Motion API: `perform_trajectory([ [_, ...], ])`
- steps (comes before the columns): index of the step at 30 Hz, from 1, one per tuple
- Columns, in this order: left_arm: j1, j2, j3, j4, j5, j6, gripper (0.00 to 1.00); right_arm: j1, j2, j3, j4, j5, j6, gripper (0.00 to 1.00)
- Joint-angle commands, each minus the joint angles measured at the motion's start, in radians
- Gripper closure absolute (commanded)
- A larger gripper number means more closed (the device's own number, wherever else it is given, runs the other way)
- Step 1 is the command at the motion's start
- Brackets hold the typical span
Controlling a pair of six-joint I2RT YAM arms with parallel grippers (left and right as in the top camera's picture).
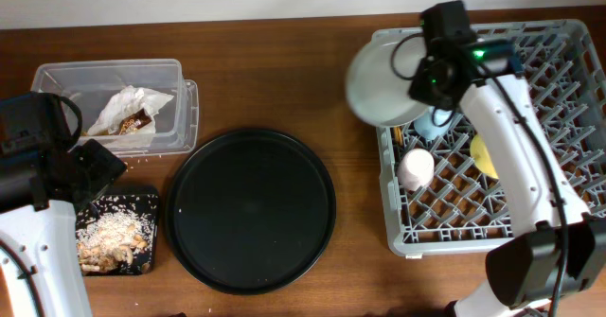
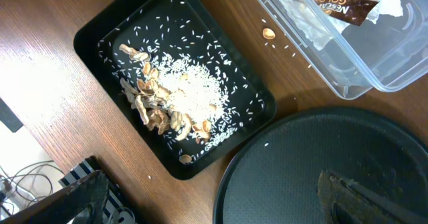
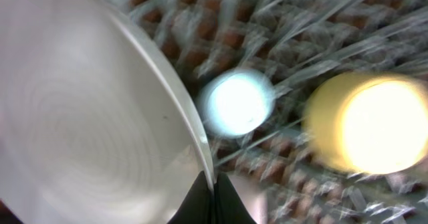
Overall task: Sort waste into correct bins and load items into the dishwasher rack
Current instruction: 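Lift the white plate with the right gripper and carry it over the rack, then stand the plate upright in the rack's back-left slots and release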
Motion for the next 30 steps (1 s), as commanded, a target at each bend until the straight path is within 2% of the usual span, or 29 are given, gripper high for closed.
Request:
perform_trajectory([
  [1,0.003,-0.012,0.011,-0.001,0.0,0.008,0.01,-0.039,-0.008,0.014,0.051,0.221,-0.005,0.96],
  [6,0.003,-0.012,0.011,-0.001,0.0,0.008,0.01,-0.039,0.027,0.014,0.134,0.436,-0.005,0.96],
  [14,0.003,-0.012,0.011,-0.001,0.0,0.008,0.01,0.058,0.153,0.013,0.193,0.445,-0.005,0.96],
  [18,0.003,-0.012,0.011,-0.001,0.0,0.008,0.01,0.119,0.155,0.013,0.19,0.51,-0.007,0.96],
  [19,0.003,-0.012,0.011,-0.001,0.0,0.008,0.01,0.129,0.155,0.013,0.184,0.512,-0.009,0.9],
  [20,0.003,-0.012,0.011,-0.001,0.0,0.008,0.01,0.136,0.154,0.013,0.175,0.512,-0.01,0.77],
  [21,0.003,-0.012,0.011,-0.001,0.0,0.008,0.01,0.145,0.145,0.014,0.153,0.509,-0.009,0.49],
  [23,0.003,-0.012,0.011,-0.001,0.0,0.008,0.01,0.159,0.119,0.016,0.127,0.494,-0.009,0.44],
  [25,0.003,-0.012,0.011,-0.001,0.0,0.008,0.01,0.178,0.046,0.018,0.101,0.406,-0.009,0.36],
  [26,0.003,-0.012,0.011,-0.001,0.0,0.008,0.01,0.185,0.003,0.019,0.09,0.354,-0.009,0.34],
  [28,0.003,-0.012,0.011,-0.001,0.0,0.008,0.01,0.19,-0.099,0.019,0.075,0.277,-0.009,0.22],
  [30,0.003,-0.012,0.011,-0.001,0.0,0.008,0.01,0.16,-0.189,0.019,0.08,0.275,-0.007,0.23],
])
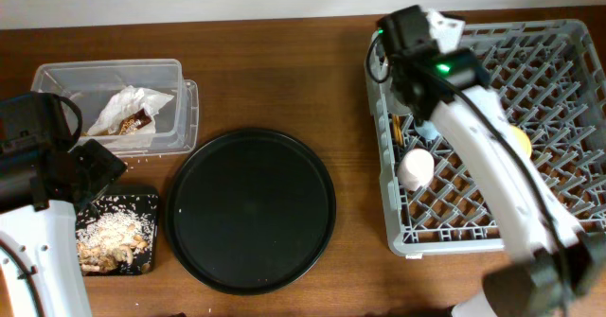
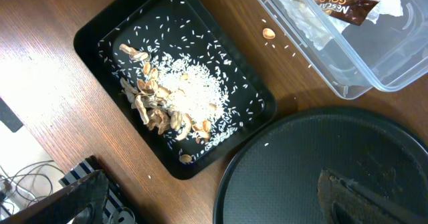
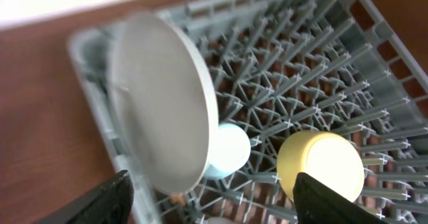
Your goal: Sort waste into correct bins and load items into the dishwasher rack
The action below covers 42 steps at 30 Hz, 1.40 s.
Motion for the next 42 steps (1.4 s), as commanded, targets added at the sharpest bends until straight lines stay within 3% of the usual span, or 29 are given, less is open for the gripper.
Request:
perform_trajectory([
  [1,0.003,-0.012,0.011,-0.001,0.0,0.009,0.01,-0.046,-0.111,0.018,0.008,-0.039,0.01,0.36],
  [3,0.003,-0.012,0.011,-0.001,0.0,0.009,0.01,-0.174,-0.102,0.018,0.018,-0.113,0.013,0.64],
  [5,0.003,-0.012,0.011,-0.001,0.0,0.009,0.01,-0.336,-0.037,0.018,0.047,-0.35,0.012,0.96],
  [8,0.003,-0.012,0.011,-0.001,0.0,0.009,0.01,-0.458,0.055,0.018,0.093,-0.606,0.01,0.96],
  [11,0.003,-0.012,0.011,-0.001,0.0,0.009,0.01,-0.499,0.181,0.018,0.194,-0.933,-0.098,0.96],
  [20,0.003,-0.012,0.011,-0.001,0.0,0.009,0.01,-0.5,0.207,0.018,0.229,-1.371,-0.228,0.96],
  [23,0.003,-0.012,0.011,-0.001,0.0,0.009,0.01,-0.5,0.134,0.018,0.19,-1.326,-0.228,0.96],
  [25,0.003,-0.012,0.011,-0.001,0.0,0.009,0.01,-0.496,0.025,0.018,0.119,-1.196,-0.229,0.96],
  [28,0.003,-0.012,0.011,-0.001,0.0,0.009,0.01,-0.464,-0.158,0.018,-0.052,-1.033,-0.335,0.96],
  [31,0.003,-0.012,0.011,-0.001,0.0,0.008,0.01,-0.416,-0.28,0.018,-0.275,-0.861,-0.34,0.96],
  [33,0.003,-0.012,0.011,-0.001,0.0,0.009,0.01,-0.375,-0.33,0.004,-0.36,-0.845,-0.34,0.96],
  [36,0.003,-0.012,0.011,-0.001,0.0,0.009,0.01,-0.307,-0.438,-0.092,-0.391,-0.809,-0.334,0.96],
  [38,0.003,-0.012,0.011,-0.001,0.0,0.009,0.01,-0.26,-0.592,-0.249,-0.356,-0.737,-0.282,0.96],
  [39,0.003,-0.012,0.011,-0.001,0.0,0.009,0.01,-0.255,-0.679,-0.346,-0.321,-0.732,-0.282,0.87],
  [40,0.003,-0.012,0.011,-0.001,0.0,0.009,0.01,-0.257,-0.728,-0.402,-0.299,-0.733,-0.282,0.66],
  [41,0.003,-0.012,0.011,-0.001,0.0,0.009,0.01,-0.256,-0.78,-0.463,-0.279,-0.733,-0.282,0.01],
  [42,0.003,-0.012,0.011,-0.001,0.0,0.008,0.01,-0.256,-0.818,-0.509,-0.276,-0.734,-0.279,0.01],
])
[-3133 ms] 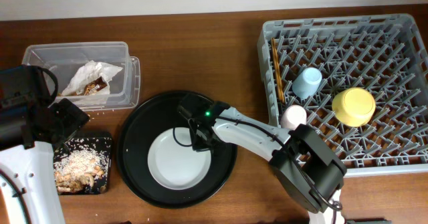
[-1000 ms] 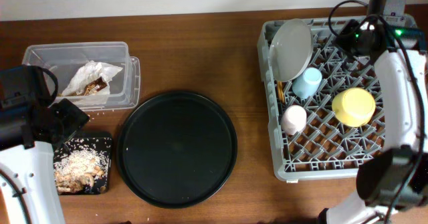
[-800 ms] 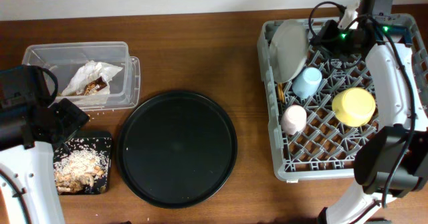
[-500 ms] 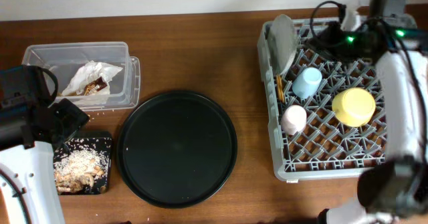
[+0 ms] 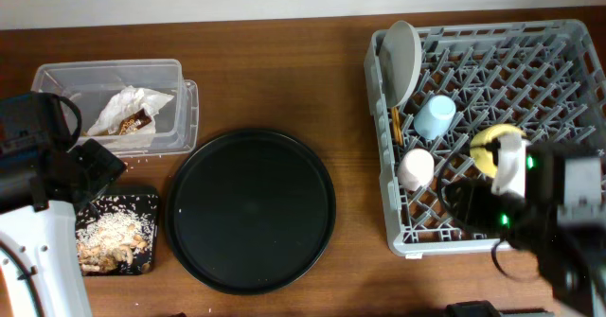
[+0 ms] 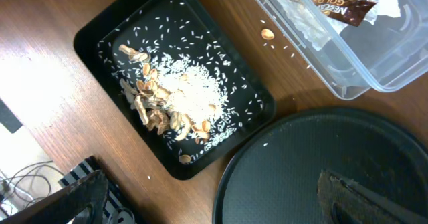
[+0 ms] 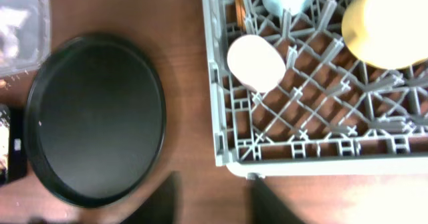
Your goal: Sort waste into correct bins and load items into the dishwasher rack
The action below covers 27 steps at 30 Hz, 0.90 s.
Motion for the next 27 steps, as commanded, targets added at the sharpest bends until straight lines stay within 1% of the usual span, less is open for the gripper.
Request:
perform_trajectory([
  [1,0.003,-0.011,0.007,0.001,0.0,0.009,0.01,0.008,-0.099,-0.142,0.016,0.025,0.013,0.01],
  [5,0.003,-0.011,0.007,0.001,0.0,0.008,0.01,0.008,-0.079,-0.159,0.015,0.02,0.013,0.01],
  [12,0.003,-0.011,0.007,0.001,0.0,0.009,0.01,0.008,0.016,-0.159,0.018,0.036,0.012,0.01],
  [16,0.003,-0.011,0.007,0.001,0.0,0.009,0.01,0.008,0.13,-0.159,0.128,0.007,0.012,0.01],
  [19,0.003,-0.011,0.007,0.001,0.0,0.009,0.01,0.008,0.247,-0.159,0.137,-0.003,0.008,0.01],
  [22,0.003,-0.011,0.007,0.001,0.0,0.009,0.01,0.009,0.32,-0.159,0.15,-0.003,-0.053,0.01],
  [25,0.003,-0.011,0.007,0.001,0.0,0.009,0.01,0.009,0.332,-0.159,0.154,-0.013,-0.073,0.01],
  [27,0.003,-0.011,0.007,0.001,0.0,0.009,0.01,0.009,0.317,-0.161,0.188,-0.019,-0.074,0.01],
])
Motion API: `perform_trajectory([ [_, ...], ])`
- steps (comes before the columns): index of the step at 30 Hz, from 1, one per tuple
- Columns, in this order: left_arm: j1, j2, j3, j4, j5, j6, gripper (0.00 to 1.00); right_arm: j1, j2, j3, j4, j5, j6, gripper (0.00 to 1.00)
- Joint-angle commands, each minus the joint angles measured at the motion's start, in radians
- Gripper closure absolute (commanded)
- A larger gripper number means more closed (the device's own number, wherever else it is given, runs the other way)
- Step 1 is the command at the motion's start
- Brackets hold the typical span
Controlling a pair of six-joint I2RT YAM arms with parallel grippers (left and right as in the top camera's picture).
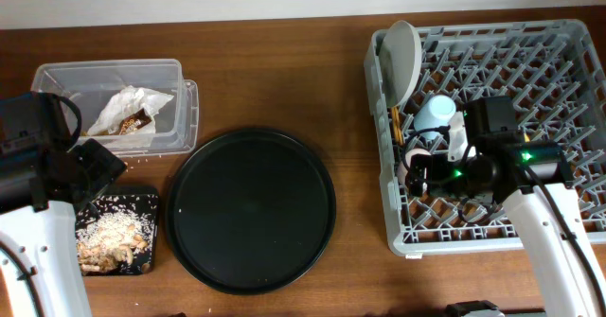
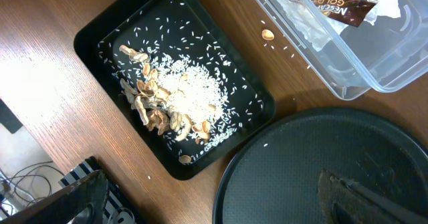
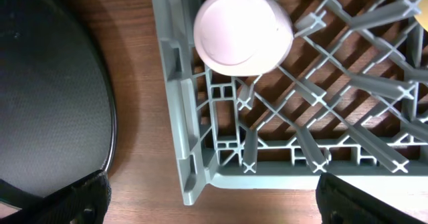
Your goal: Sort waste into correct bins and load items into the dishwasher rack
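A grey dishwasher rack [image 1: 492, 224] fills the right side. A grey plate [image 1: 401, 52] stands on edge at its left wall. A blue cup [image 1: 437, 111] and a pink cup [image 3: 242, 30] sit upside down in it, and a yellow cup shows only at the frame corner. My right gripper [image 3: 214, 204] hangs open and empty over the rack's front left corner, near the pink cup. My left gripper [image 2: 214, 200] is open and empty between the black rectangular tray [image 2: 93, 30] of rice and shells and the clear bin [image 1: 57, 76].
A large round black tray [image 1: 251, 208] lies on the table between the bins and the rack. Crumpled wrappers [image 1: 128, 109] lie in the clear bin. A nut [image 2: 267, 34] and some rice grains lie loose on the wood beside the bin.
My right arm has moved from the rack's front right part to its front left part, closer to the pink cup. The left arm and all the objects are unchanged.
My right gripper first held the grey plate over the rack's back left corner. A second later the plate stood in the rack and the gripper was open beside it. Then the arm was at the rack's front right, and now at its front left.
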Motion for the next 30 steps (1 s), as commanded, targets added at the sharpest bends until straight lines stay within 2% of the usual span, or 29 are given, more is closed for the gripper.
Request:
perform_trajectory([
  [1,0.003,-0.01,0.007,0.0,0.0,0.008,0.01,0.007,-0.034,-0.003,0.061,-0.016,-0.019,0.01],
  [4,0.003,-0.01,0.007,0.0,0.0,0.008,0.01,0.007,-0.199,-0.072,0.181,-0.02,-0.019,0.01],
  [11,0.003,-0.01,0.007,0.0,0.0,0.008,0.01,0.006,-0.773,-0.467,0.525,-0.021,-0.034,0.01],
  [13,0.003,-0.01,0.007,0.0,0.0,0.008,0.01,0.006,-0.862,-0.568,0.623,-0.048,-0.034,0.01],
  [15,0.003,-0.01,0.007,0.0,0.0,0.008,0.01,0.011,-0.953,-0.718,0.801,-0.1,-0.033,0.01],
  [18,0.003,-0.01,0.007,0.0,0.0,0.008,0.01,0.019,-1.056,-0.889,0.988,-0.113,-0.029,0.02],
  [22,0.003,-0.01,0.007,0.0,0.0,0.008,0.01,0.018,-1.147,-1.01,1.127,-0.069,-0.03,0.01],
  [28,0.003,-0.01,0.007,0.0,0.0,0.008,0.01,0.008,-1.256,-1.08,1.154,0.027,-0.03,0.01],
  [30,0.003,-0.01,0.007,0.0,0.0,0.008,0.01,-0.011,-1.257,-1.118,1.222,0.047,-0.029,0.02],
])
